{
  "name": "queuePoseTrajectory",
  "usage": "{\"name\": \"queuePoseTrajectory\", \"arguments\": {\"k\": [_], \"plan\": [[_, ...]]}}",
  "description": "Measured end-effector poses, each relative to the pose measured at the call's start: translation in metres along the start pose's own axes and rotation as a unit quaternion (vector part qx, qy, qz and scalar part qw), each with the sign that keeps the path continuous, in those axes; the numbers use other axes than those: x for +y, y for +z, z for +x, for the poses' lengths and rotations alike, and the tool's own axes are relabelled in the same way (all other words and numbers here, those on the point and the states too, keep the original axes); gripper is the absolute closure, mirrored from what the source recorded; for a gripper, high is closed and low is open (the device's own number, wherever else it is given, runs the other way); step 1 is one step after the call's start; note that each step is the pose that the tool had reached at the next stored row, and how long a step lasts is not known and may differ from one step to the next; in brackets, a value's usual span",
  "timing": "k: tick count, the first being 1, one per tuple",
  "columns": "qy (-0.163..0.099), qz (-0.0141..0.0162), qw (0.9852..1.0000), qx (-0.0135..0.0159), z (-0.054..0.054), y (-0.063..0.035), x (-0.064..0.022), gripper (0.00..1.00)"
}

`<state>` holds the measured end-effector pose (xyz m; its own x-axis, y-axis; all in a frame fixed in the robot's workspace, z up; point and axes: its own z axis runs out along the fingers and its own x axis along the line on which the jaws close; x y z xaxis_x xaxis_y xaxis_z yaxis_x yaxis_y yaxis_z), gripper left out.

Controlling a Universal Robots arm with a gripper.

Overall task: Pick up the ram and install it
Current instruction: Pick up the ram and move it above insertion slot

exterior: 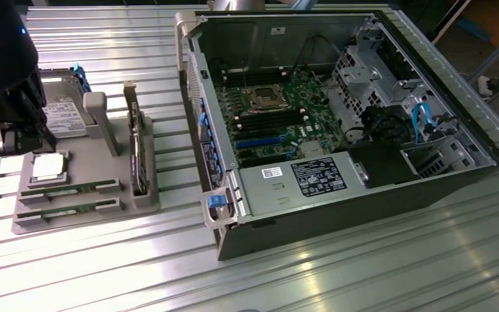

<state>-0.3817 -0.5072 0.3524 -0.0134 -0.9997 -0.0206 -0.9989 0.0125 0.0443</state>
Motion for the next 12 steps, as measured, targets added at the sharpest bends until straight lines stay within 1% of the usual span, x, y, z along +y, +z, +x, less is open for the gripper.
{"name": "queuePoseTrajectory", "arguments": {"k": [9,12], "plan": [[0.000,0.0000,1.0000,0.0000,0.0044,0.0095,-0.0004,0.89],[0.000,-0.0001,1.0000,0.0001,0.0045,0.0096,-0.0005,0.89]]}}
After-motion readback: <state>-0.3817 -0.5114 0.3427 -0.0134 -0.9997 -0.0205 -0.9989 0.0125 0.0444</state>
